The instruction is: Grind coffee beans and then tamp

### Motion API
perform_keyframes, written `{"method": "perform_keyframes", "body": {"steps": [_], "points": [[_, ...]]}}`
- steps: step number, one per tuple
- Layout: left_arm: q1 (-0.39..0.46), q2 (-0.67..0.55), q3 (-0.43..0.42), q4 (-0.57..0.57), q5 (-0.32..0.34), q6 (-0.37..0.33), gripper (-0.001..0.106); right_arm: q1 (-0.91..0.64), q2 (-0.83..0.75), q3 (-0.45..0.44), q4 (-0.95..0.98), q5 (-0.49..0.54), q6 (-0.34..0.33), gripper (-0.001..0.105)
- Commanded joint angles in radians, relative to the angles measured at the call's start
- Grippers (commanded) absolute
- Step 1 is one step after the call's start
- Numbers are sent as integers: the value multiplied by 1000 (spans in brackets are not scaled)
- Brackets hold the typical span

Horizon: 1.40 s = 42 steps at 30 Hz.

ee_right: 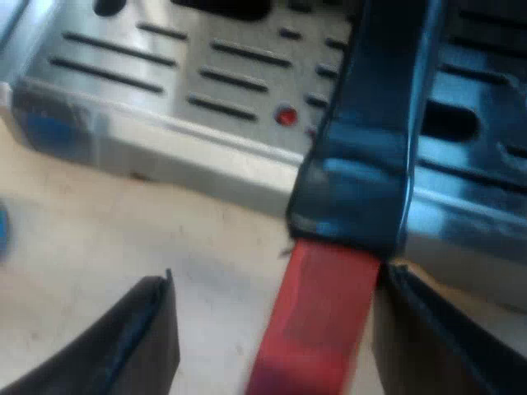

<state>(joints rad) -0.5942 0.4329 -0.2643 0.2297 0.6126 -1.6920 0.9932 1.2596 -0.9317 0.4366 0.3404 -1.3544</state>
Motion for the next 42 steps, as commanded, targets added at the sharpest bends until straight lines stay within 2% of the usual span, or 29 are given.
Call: {"method": "perform_keyframes", "body": {"steps": [1,10,15,24,26,31,33,42], "points": [[-5,-5,-4,-11,-10,-9,86,-13,45,-1,-96,-7,-11,55],[-5,-5,-4,-11,-10,-11,86,-13,113,-1,-118,7,-2,55],[-5,-5,-4,-11,-10,-11,86,-13,122,-1,-124,95,51,55],[-5,-5,-4,-11,-10,-11,86,-13,125,-1,-118,97,59,54],[-5,-5,-4,-11,-10,-11,86,-13,125,-1,-118,97,64,50],[-5,-5,-4,-11,-10,-11,86,-13,125,-1,-95,109,74,9],[-5,-5,-1,-11,-10,-11,86,-13,125,-1,-95,100,74,0],[-5,-5,-2,-11,-10,-11,86,30,115,1,-40,107,74,0]]}}
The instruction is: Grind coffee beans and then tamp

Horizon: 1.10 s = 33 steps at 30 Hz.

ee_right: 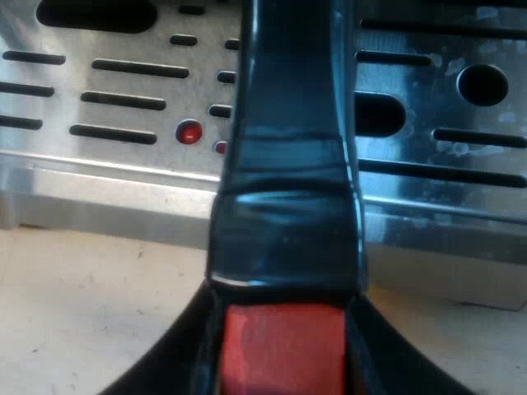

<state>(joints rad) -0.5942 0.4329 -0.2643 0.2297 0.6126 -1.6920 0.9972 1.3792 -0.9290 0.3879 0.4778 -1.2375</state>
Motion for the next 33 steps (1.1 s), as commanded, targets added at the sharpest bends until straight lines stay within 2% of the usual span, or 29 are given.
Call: {"method": "perform_keyframes", "body": {"steps": [1,5,6,8,9,18,29,33], "points": [[-5,-5,-2,-11,-10,-11,86,42,-6,-2,22,-17,-43,0],[-5,-5,-2,-7,-10,-11,86,83,-15,12,27,37,-35,0],[-5,-5,-2,-5,-10,-11,86,107,-21,25,30,51,-3,0],[-5,-5,-2,-4,-10,-11,86,122,-27,39,30,55,18,0],[-5,-5,-2,-4,-10,-11,86,145,-38,61,30,91,50,0],[-5,-5,-2,-4,-10,-11,86,221,-126,118,44,196,75,0],[-5,-27,-2,3,11,-16,86,311,-249,136,219,201,96,0],[-5,-98,-23,84,5,-16,86,360,-291,136,273,201,89,0]]}}
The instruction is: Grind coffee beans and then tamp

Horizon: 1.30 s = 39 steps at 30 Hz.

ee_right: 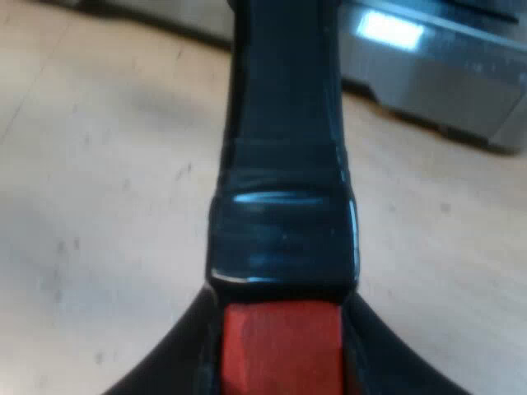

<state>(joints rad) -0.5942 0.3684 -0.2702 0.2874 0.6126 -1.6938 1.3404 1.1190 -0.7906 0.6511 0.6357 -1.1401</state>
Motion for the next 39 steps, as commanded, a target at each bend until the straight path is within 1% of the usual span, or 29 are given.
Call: {"method": "perform_keyframes", "body": {"steps": [1,3,6,8,10,11,12,13,15,17,20,21,22,24,27,29,30,33,35,39], "points": [[-5,-58,-29,69,-10,-14,86,30,-42,-3,25,43,-10,0],[-5,-98,-49,138,-33,-14,86,51,-61,-3,43,43,-23,0],[-5,-156,-89,228,-80,-3,86,75,-82,-3,50,43,-74,0],[-5,-178,-104,249,-86,-2,86,86,-94,-3,49,43,-94,0],[-5,-205,-138,312,-107,-3,86,91,-116,-3,49,14,-184,0],[-5,-206,-144,325,-111,-3,86,91,-118,0,46,10,-196,0],[-5,-206,-159,374,-122,0,86,87,-125,10,31,-12,-235,0],[-5,-206,-168,409,-131,4,86,83,-131,19,15,-49,-259,0],[-5,-206,-173,430,-139,14,86,77,-136,39,-22,-121,-295,0],[-5,-206,-176,451,-173,34,86,62,-139,77,-72,-177,-325,0],[-5,-206,-175,470,-198,46,86,33,-139,122,-130,-213,-342,0],[-5,-203,-175,478,-198,46,86,29,-139,129,-138,-222,-345,0],[-5,-197,-175,486,-198,46,86,10,-139,153,-166,-260,-361,0],[-5,-175,-175,503,-198,46,86,-14,-139,179,-192,-285,-362,0],[-5,-113,-175,506,-198,60,86,-59,-139,226,-227,-306,-364,0],[-5,-53,-175,489,-198,107,86,-82,-139,260,-263,-330,-375,0],[-5,-30,-175,480,-198,117,86,-86,-139,269,-272,-336,-376,0],[-5,35,-175,448,-198,124,86,-104,-132,309,-329,-342,-384,0],[-5,112,-175,416,-198,123,86,-105,-105,328,-377,-344,-384,0],[-5,198,-175,387,-198,123,86,-105,-27,329,-425,-352,-384,0]]}}
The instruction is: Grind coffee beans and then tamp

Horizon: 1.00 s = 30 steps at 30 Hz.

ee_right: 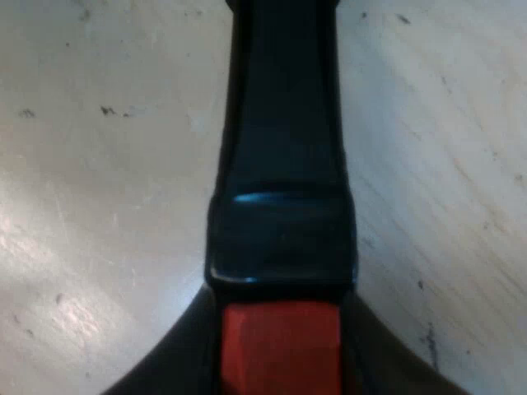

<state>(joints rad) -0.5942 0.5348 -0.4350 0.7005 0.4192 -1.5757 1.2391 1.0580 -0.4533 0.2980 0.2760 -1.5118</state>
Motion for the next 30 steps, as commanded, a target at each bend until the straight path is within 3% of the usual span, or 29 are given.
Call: {"method": "perform_keyframes", "body": {"steps": [1,8,16,20,21,22,25,30], "points": [[-5,51,-10,-33,-5,5,86,-4,57,-8,-86,8,-13,0],[-5,218,-10,-92,1,5,86,-4,176,-8,-184,8,-3,0],[-5,294,-10,-112,4,5,86,-4,190,-10,-154,8,28,0],[-5,294,-10,-110,4,5,86,-4,190,-10,-101,-22,63,17],[-5,294,-10,-108,4,5,86,-4,190,-10,-82,-30,79,26],[-5,294,-10,-108,4,5,86,-4,190,-10,-52,-35,95,41],[-5,294,-10,-108,4,5,86,-4,190,-10,-21,-53,96,60],[-5,294,-10,-105,4,5,86,-4,190,-34,59,-58,104,71]]}}
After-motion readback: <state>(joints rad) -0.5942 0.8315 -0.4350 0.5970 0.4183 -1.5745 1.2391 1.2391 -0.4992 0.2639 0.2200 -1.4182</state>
